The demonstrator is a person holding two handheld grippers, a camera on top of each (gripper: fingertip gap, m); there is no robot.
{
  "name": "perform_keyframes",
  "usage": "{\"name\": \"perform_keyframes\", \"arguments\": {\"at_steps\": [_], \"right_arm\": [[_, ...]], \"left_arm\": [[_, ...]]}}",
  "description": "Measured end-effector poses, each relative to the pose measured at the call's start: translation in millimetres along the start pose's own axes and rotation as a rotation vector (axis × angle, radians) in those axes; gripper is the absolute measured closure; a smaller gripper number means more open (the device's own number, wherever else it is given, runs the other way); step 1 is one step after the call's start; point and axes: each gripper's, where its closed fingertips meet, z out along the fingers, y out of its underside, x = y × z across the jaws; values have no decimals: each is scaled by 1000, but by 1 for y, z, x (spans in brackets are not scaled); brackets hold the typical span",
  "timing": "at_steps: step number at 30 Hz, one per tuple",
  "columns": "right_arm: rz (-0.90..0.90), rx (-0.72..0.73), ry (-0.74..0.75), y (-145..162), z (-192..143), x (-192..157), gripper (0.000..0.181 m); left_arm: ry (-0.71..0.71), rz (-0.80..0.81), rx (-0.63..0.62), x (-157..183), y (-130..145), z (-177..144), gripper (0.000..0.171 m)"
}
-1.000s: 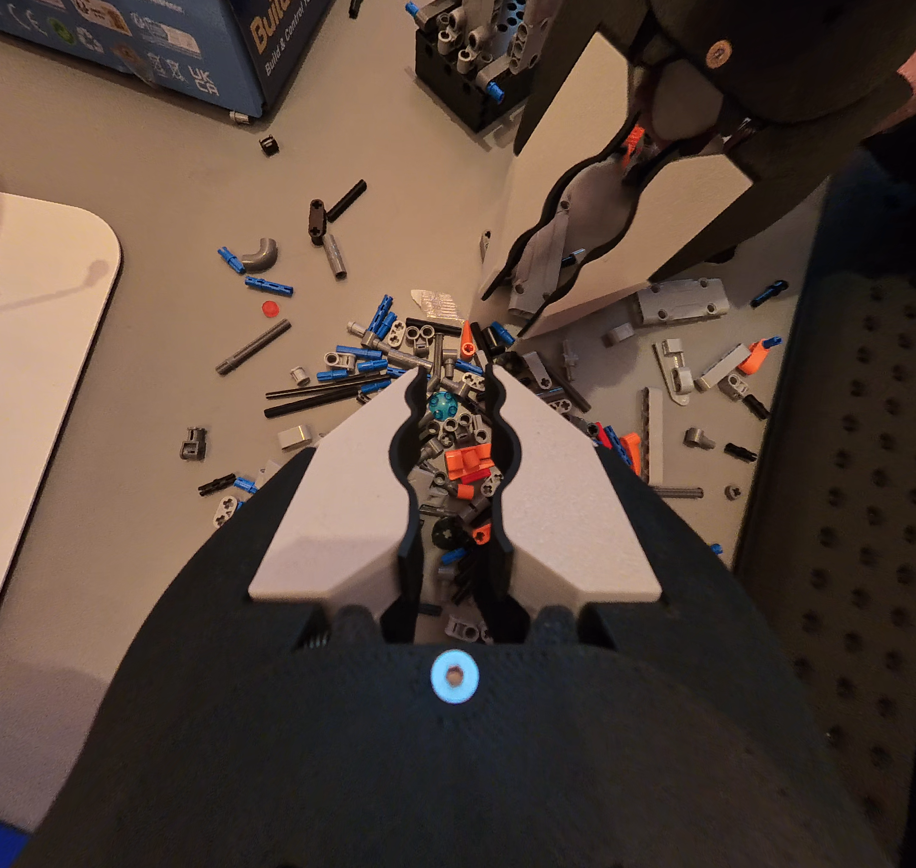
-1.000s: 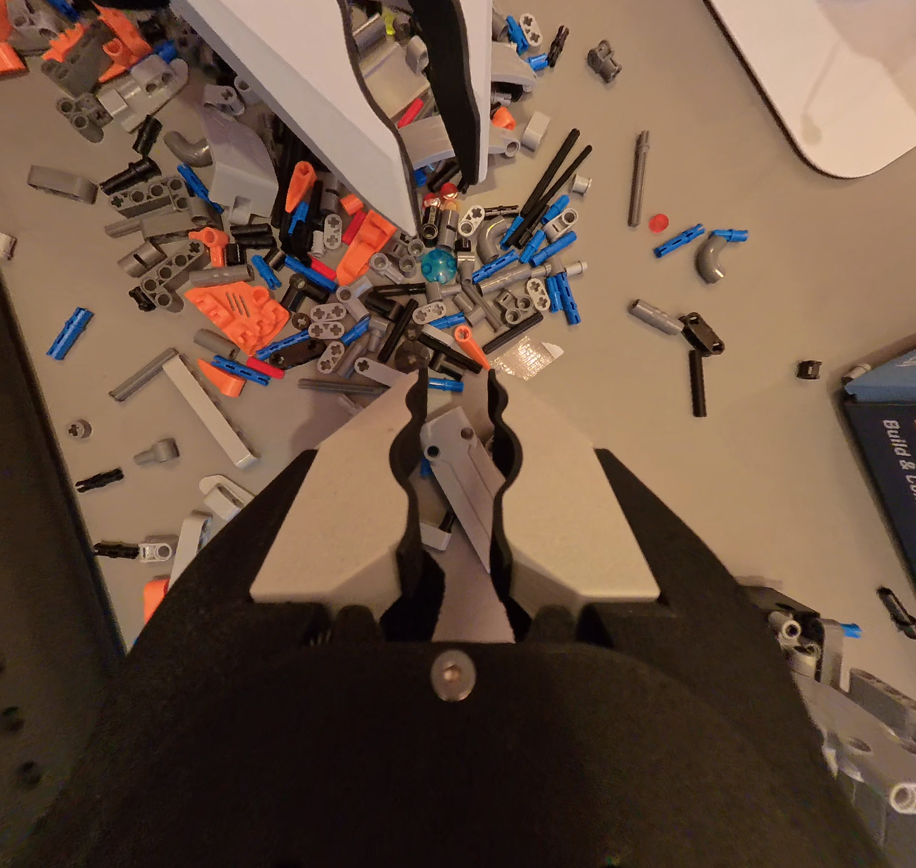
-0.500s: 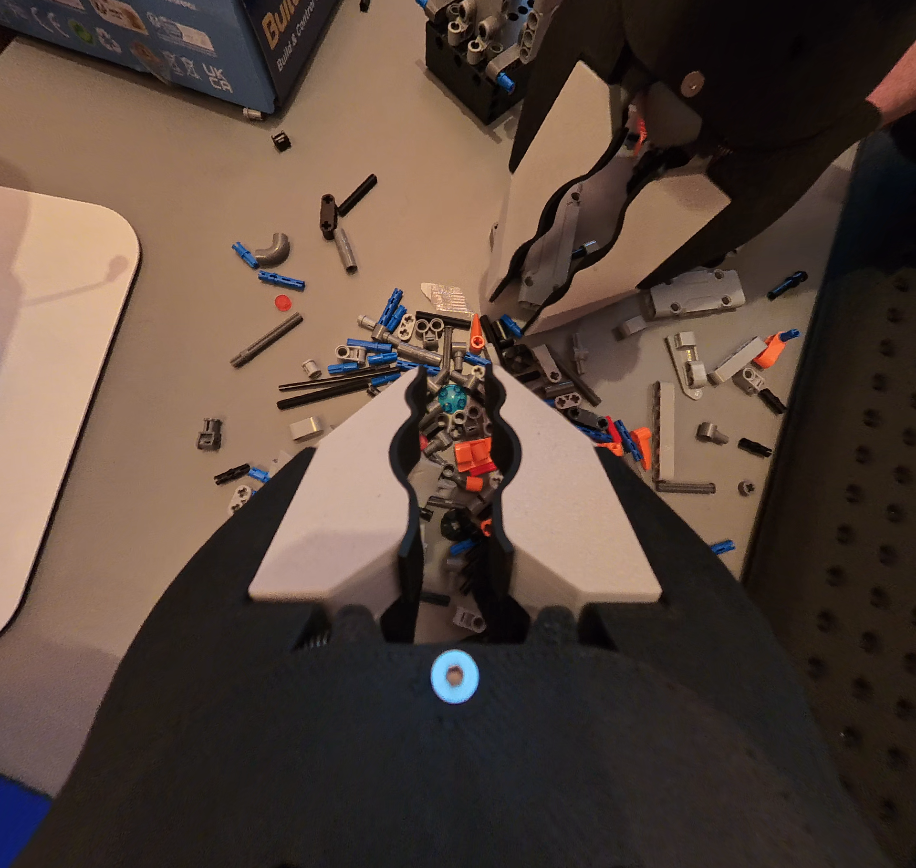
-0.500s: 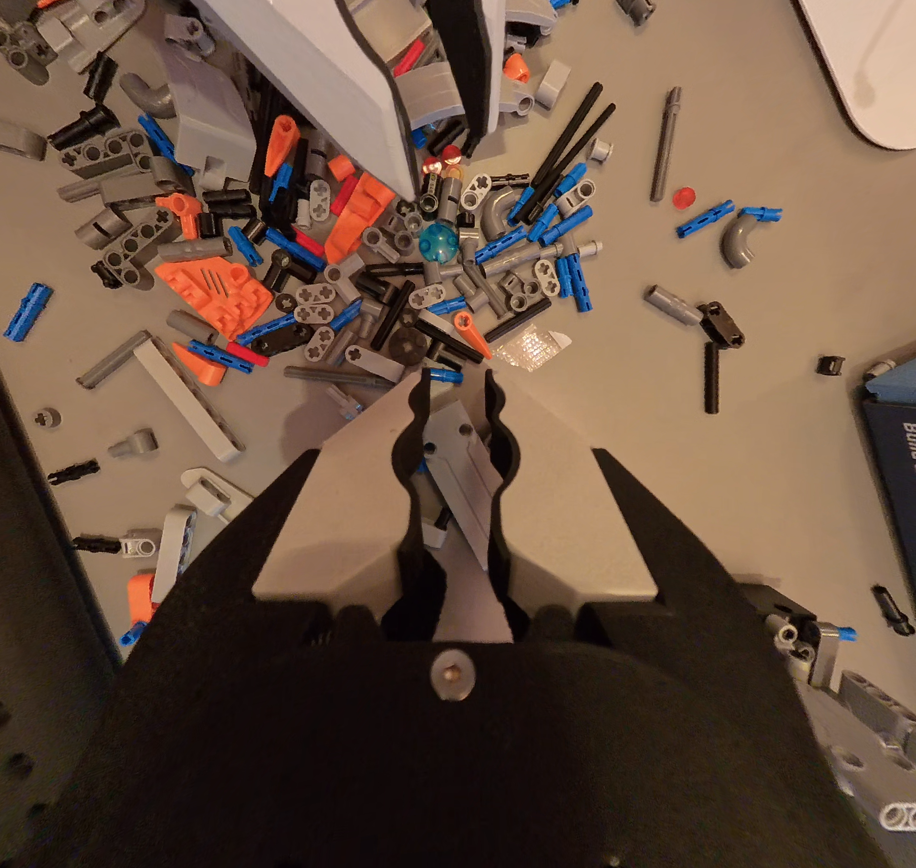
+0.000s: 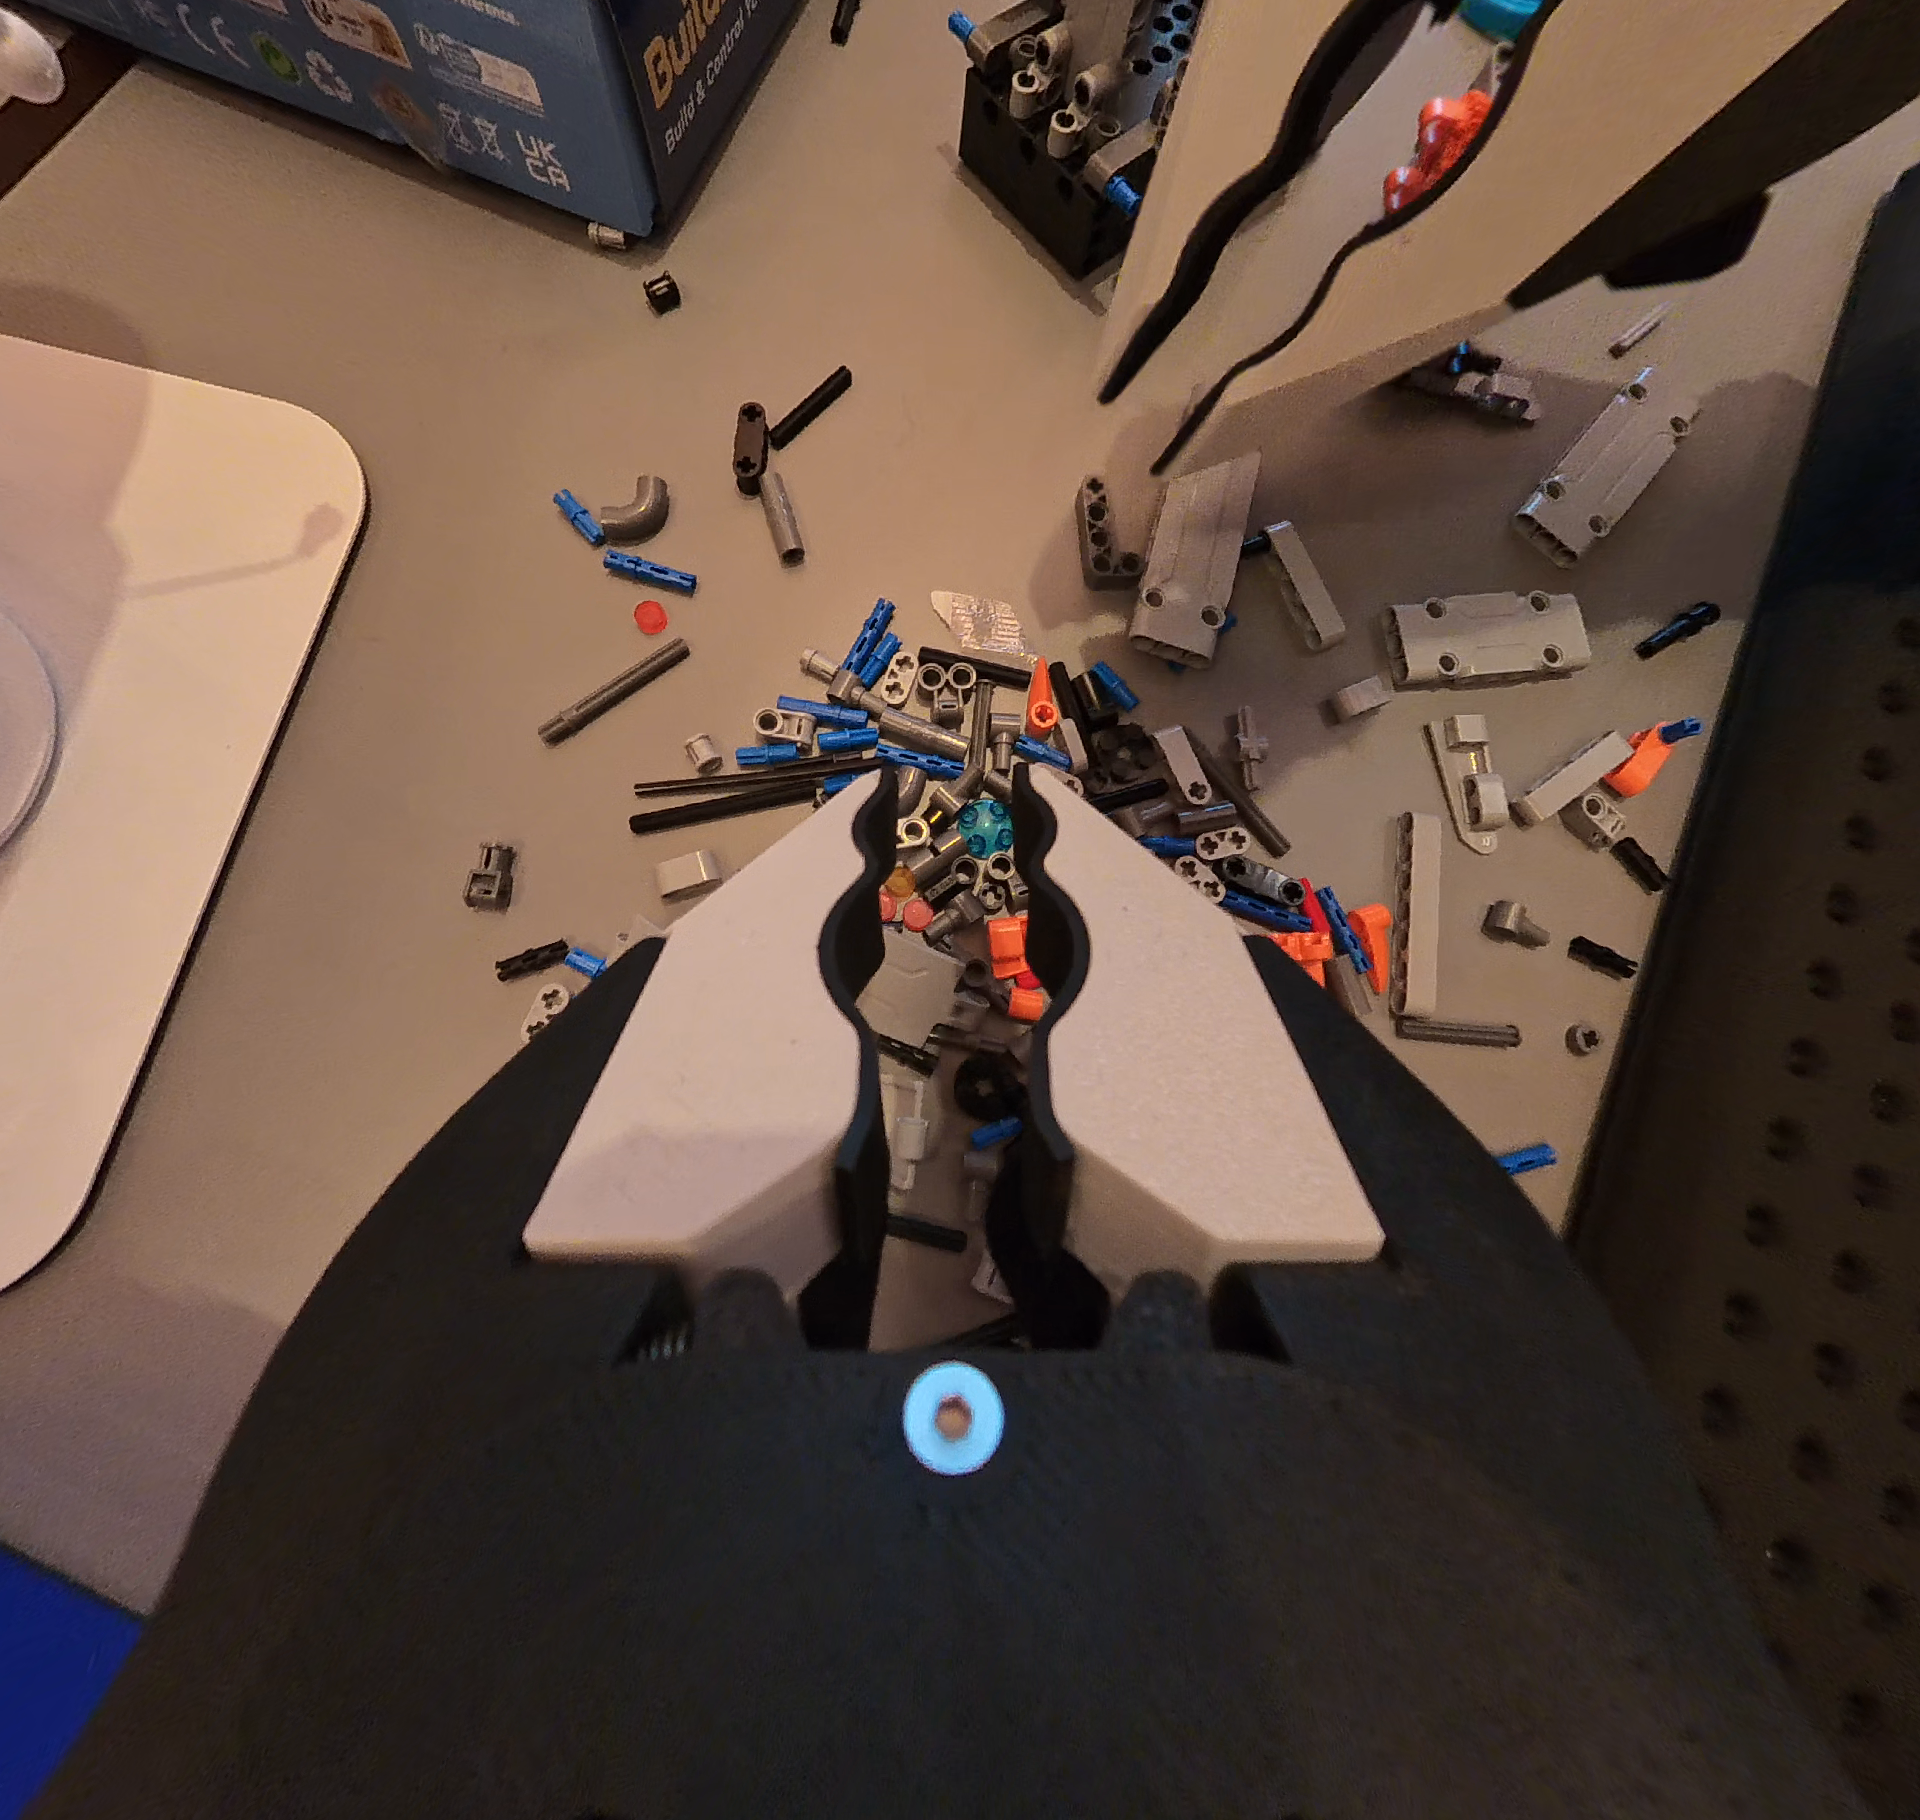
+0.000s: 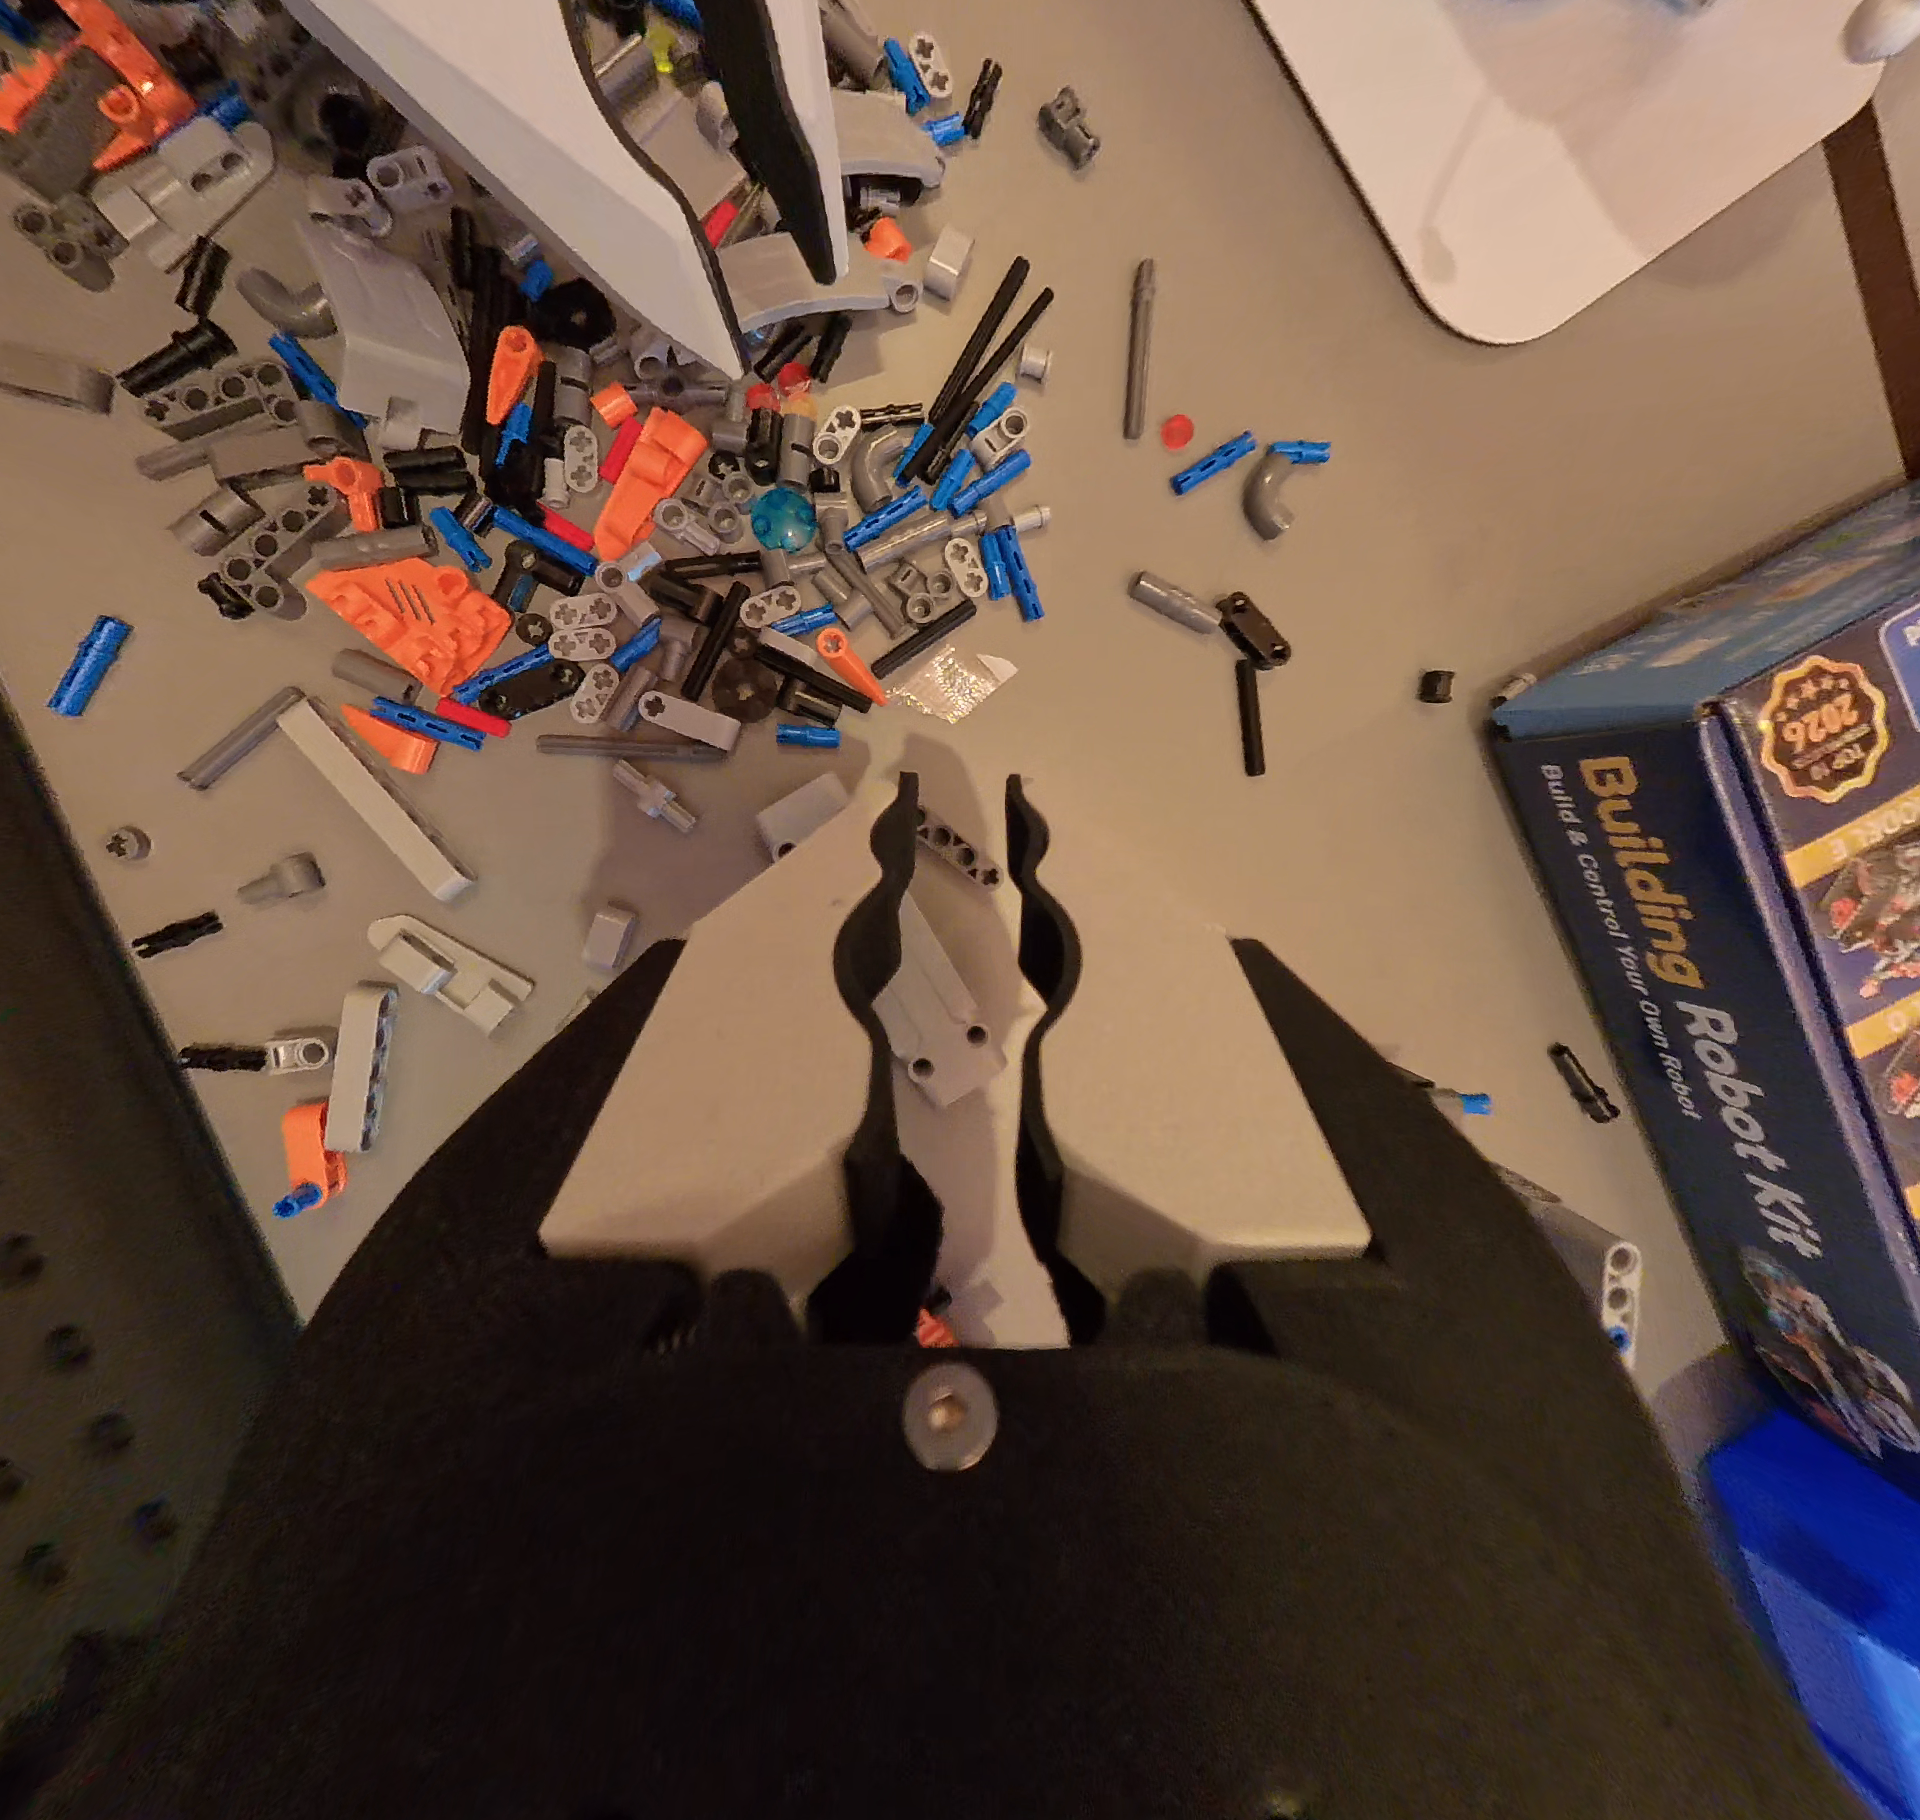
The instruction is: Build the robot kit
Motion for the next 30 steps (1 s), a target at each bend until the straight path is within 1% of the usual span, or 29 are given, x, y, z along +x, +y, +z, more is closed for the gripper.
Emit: {"name": "perform_keyframes", "arguments": {"at_steps": [5,12,18,26,30], "right_arm": [[-2,7,-12,-1,2,-3,167],[-23,-9,-48,-3,19,-16,167],[-49,-25,-73,-9,33,-24,166],[-39,30,-68,-38,49,-15,168],[-39,8,-83,-44,64,-9,168]], "left_arm": [[-10,-9,-1,-3,1,0,153],[-64,-34,-7,-15,4,-5,154],[-105,-71,0,-27,6,-11,154],[-108,-93,6,-31,8,-13,154],[-101,-94,4,-30,8,-11,154]]}}
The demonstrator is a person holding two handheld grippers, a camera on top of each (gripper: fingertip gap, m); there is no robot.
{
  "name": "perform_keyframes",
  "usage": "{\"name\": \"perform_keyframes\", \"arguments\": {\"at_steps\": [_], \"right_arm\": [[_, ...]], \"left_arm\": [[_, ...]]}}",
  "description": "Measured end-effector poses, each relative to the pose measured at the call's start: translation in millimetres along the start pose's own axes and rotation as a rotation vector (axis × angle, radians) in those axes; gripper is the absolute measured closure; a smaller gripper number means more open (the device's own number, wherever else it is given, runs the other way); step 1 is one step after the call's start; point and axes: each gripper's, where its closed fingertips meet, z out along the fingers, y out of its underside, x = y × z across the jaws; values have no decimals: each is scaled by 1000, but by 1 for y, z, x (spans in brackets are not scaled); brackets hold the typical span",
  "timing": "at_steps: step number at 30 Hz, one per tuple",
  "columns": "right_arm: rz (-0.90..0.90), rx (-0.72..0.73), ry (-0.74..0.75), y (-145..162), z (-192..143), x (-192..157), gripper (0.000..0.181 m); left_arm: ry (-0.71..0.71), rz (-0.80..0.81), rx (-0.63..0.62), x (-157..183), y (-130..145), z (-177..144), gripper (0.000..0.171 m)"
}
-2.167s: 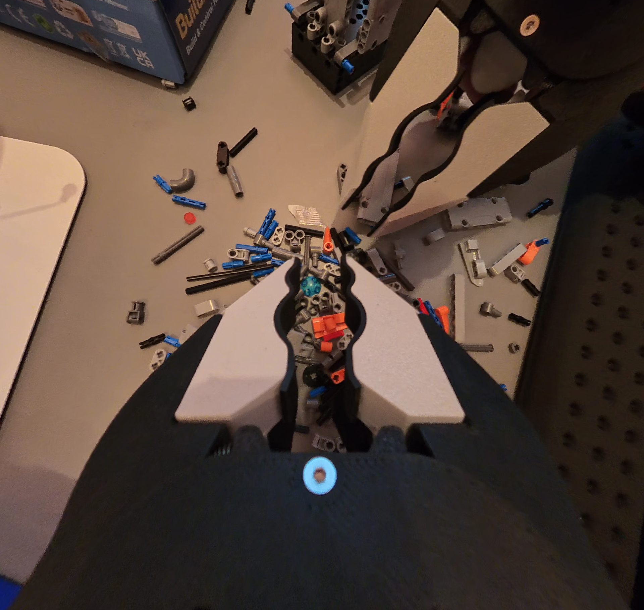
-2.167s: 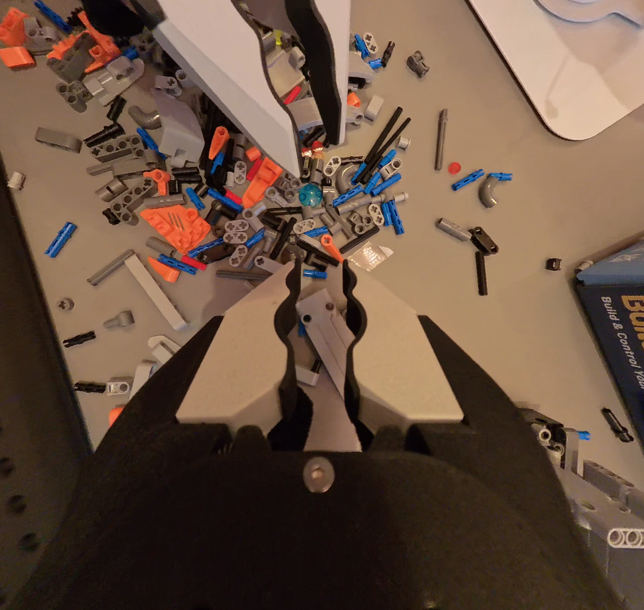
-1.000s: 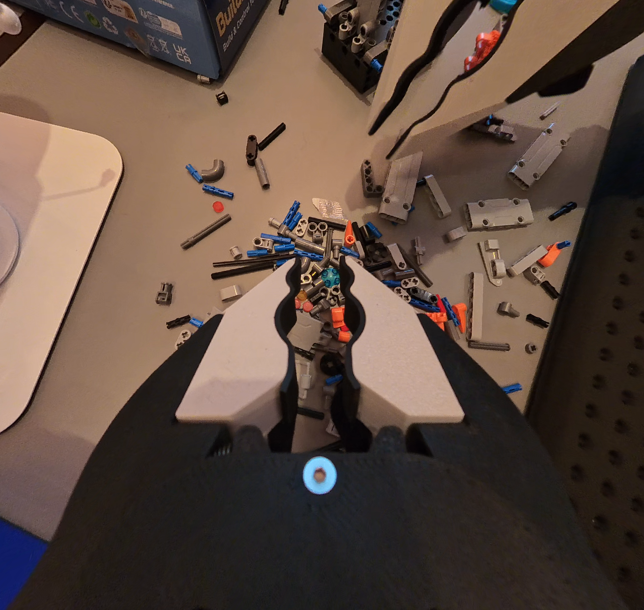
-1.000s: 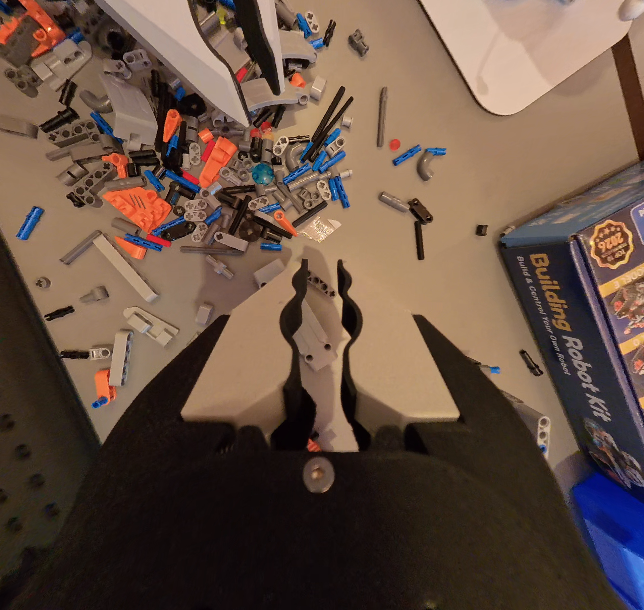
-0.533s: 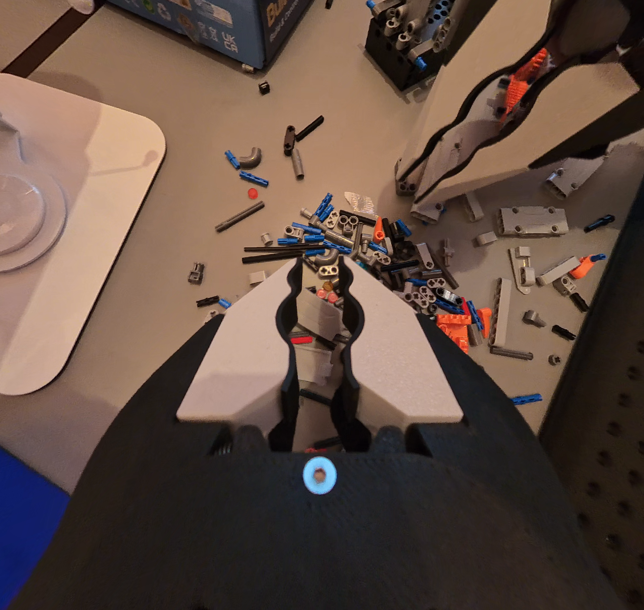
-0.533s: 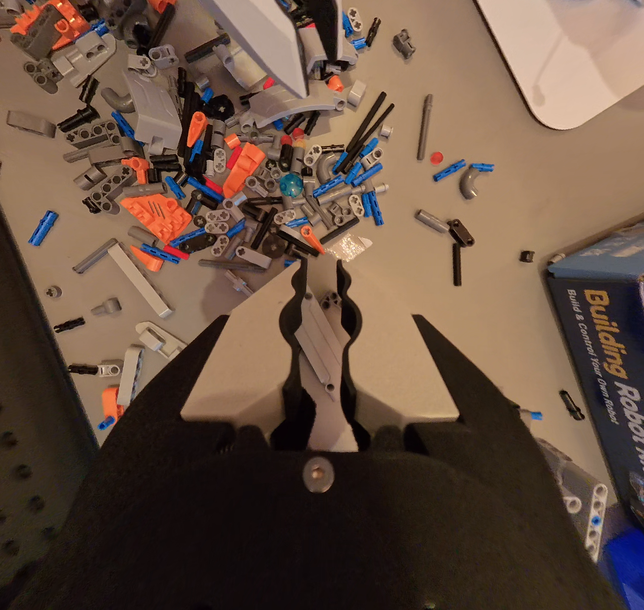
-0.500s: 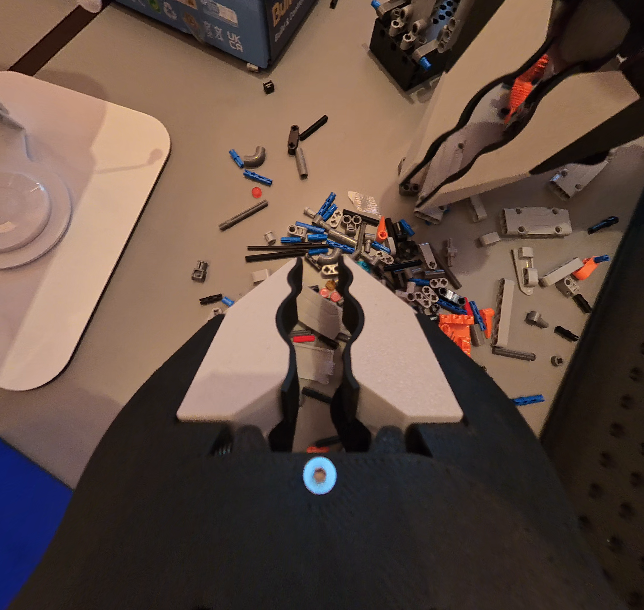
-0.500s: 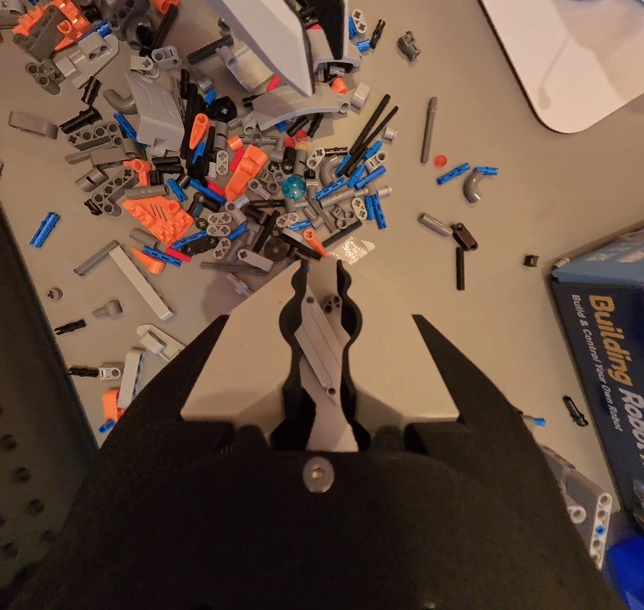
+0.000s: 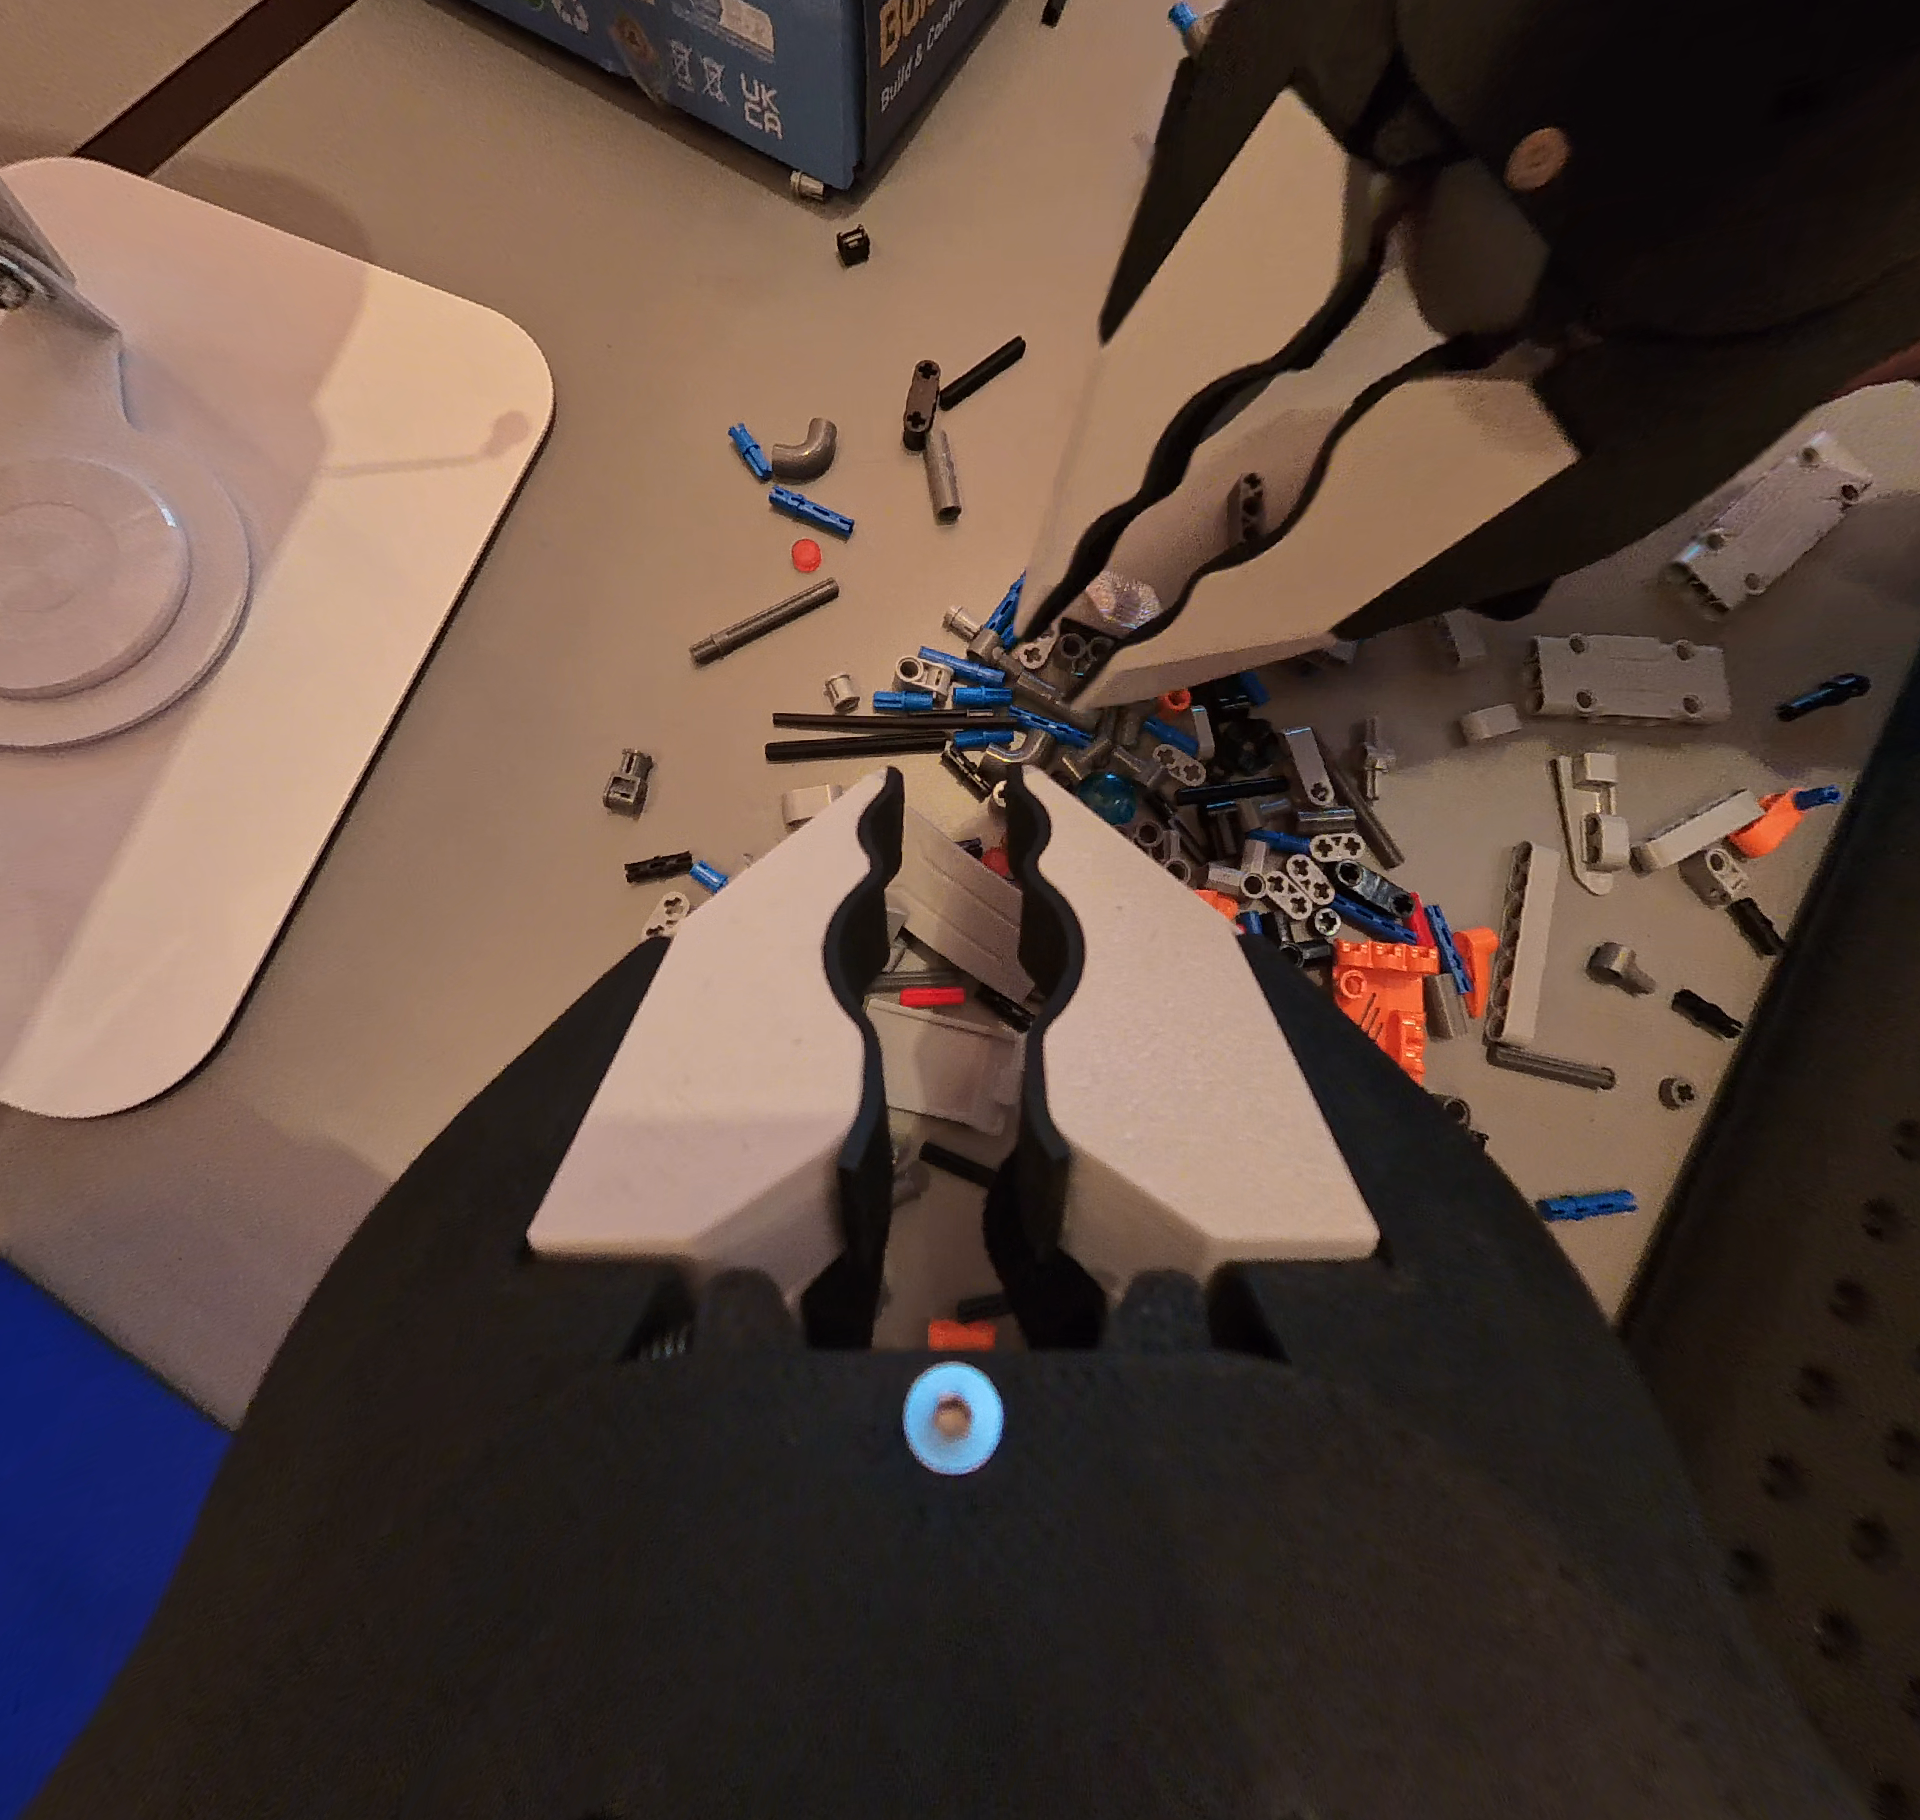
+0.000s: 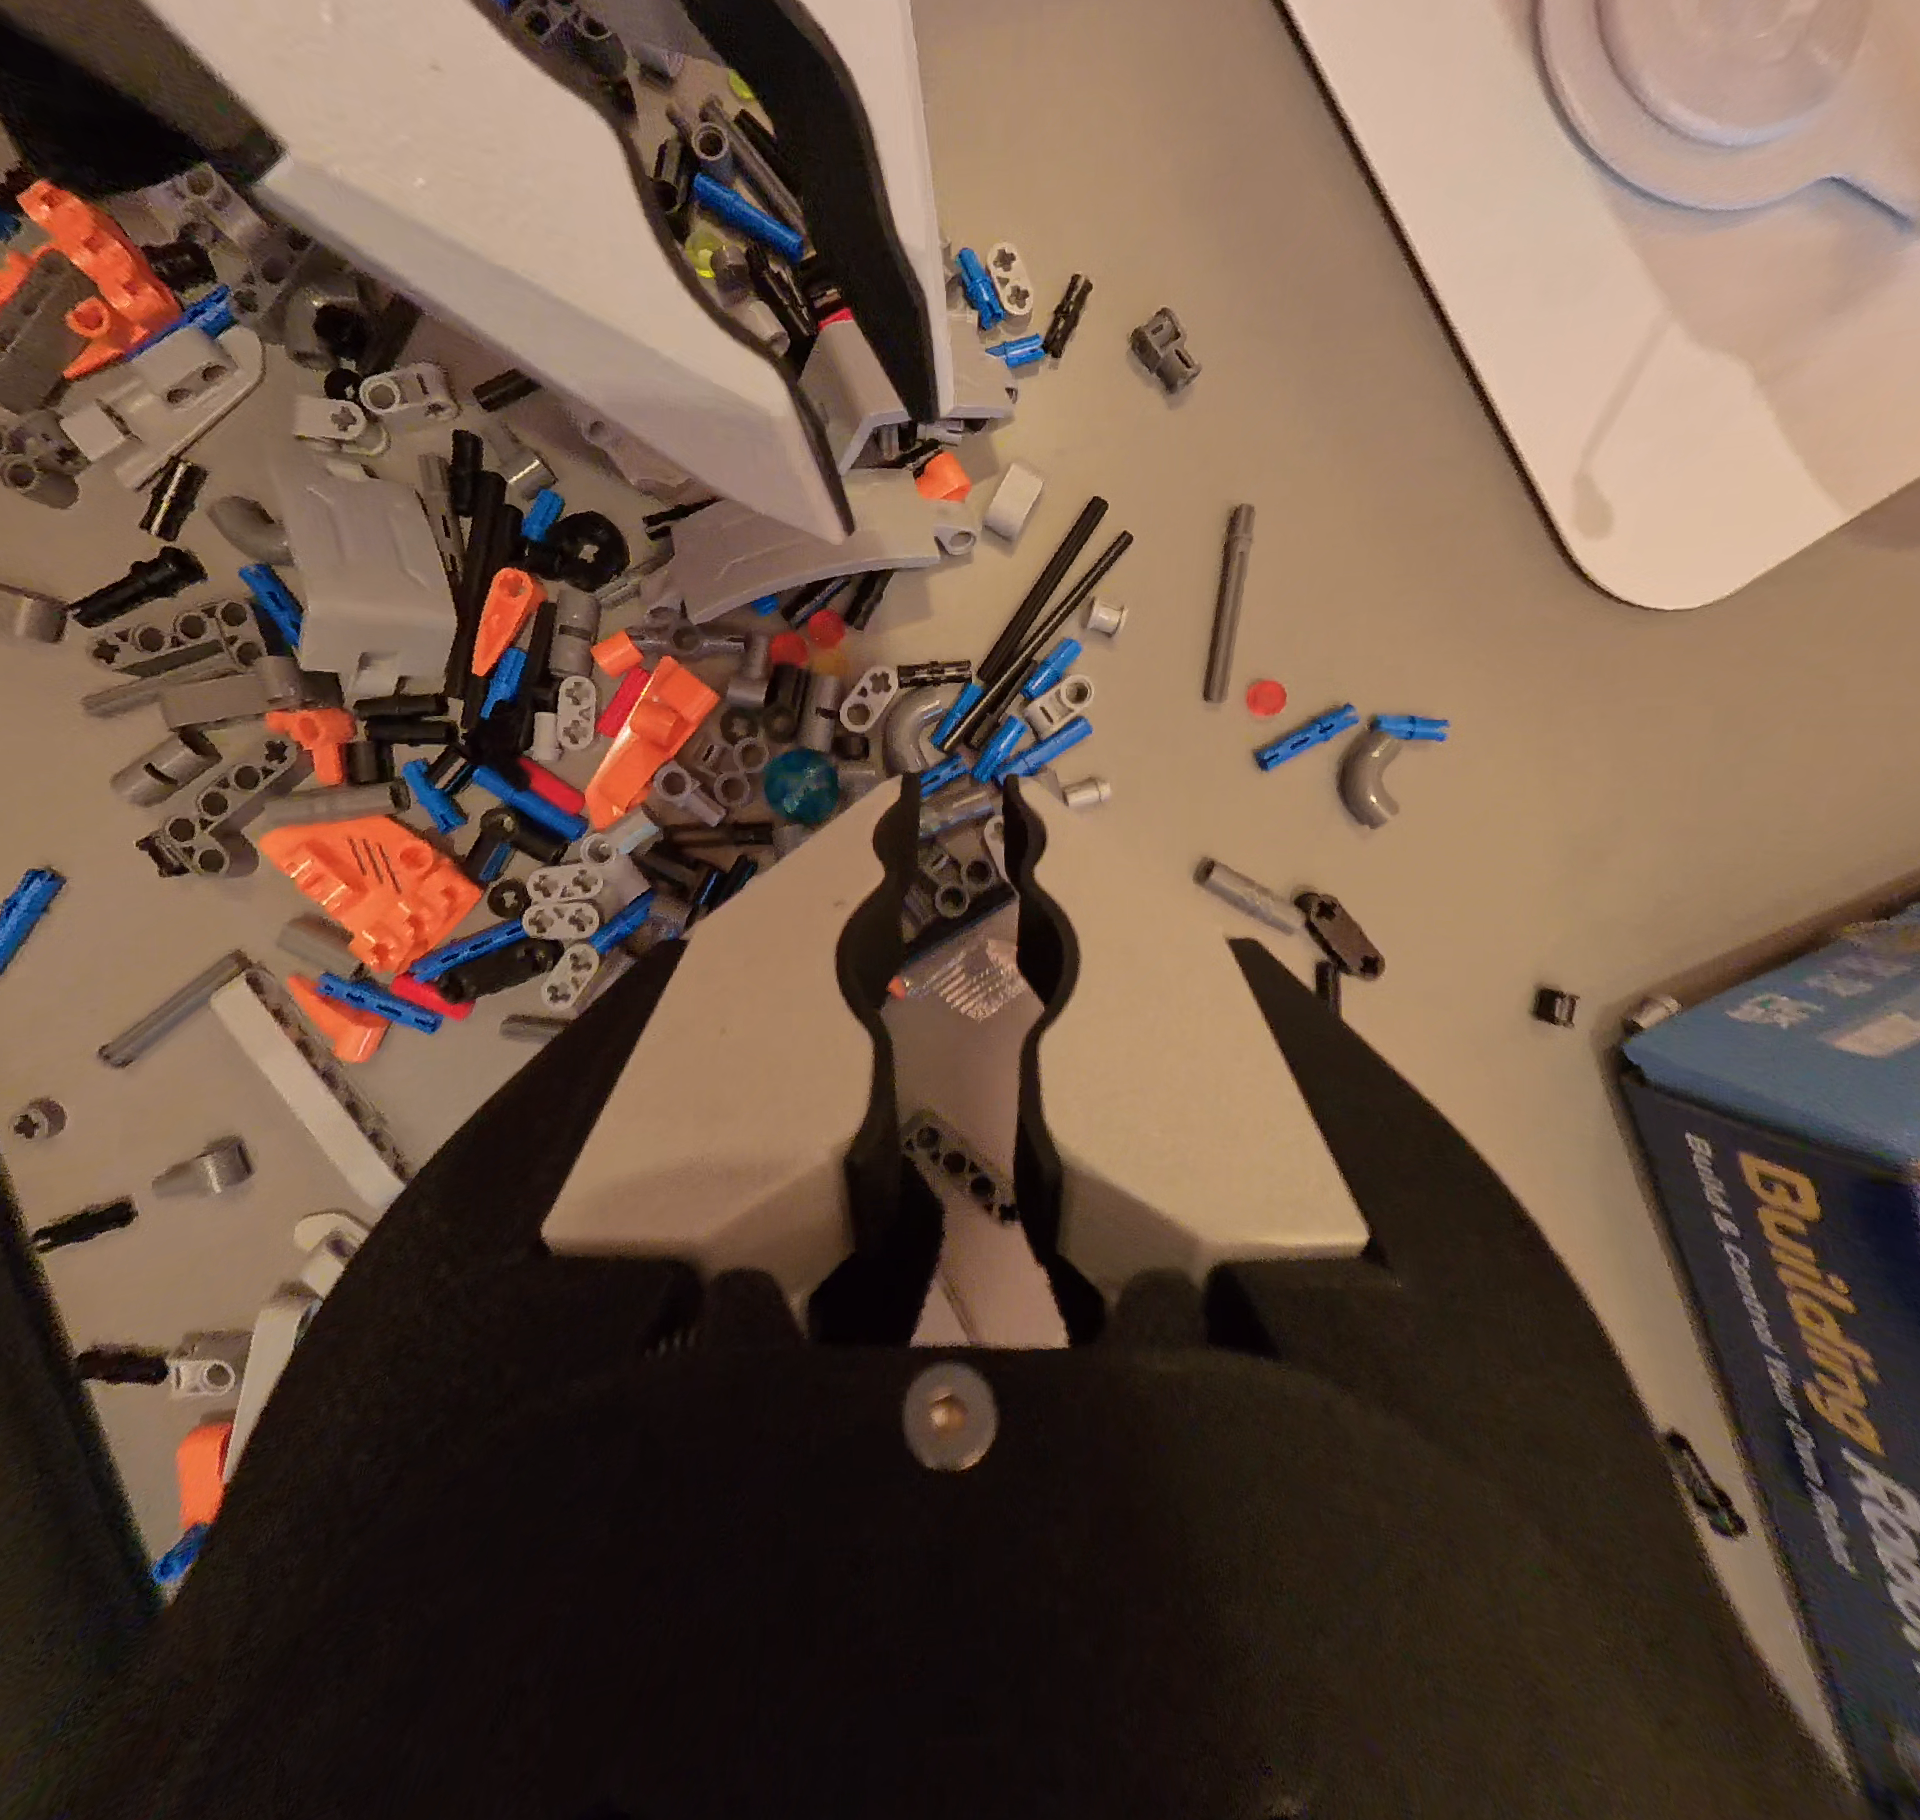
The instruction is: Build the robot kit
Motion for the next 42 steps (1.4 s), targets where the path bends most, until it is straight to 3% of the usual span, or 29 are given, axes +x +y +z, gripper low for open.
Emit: {"name": "perform_keyframes", "arguments": {"at_steps": [14,17,23,42], "right_arm": [[37,-84,-121,13,17,-14,163],[18,-98,-94,15,18,-12,172],[-8,-111,-61,17,16,-11,172],[103,183,-138,-8,-39,-19,177]], "left_arm": [[20,-6,6,2,0,0,155],[24,-8,5,2,0,1,155],[29,-9,13,3,-1,0,155],[56,2,30,9,-4,0,154]]}}
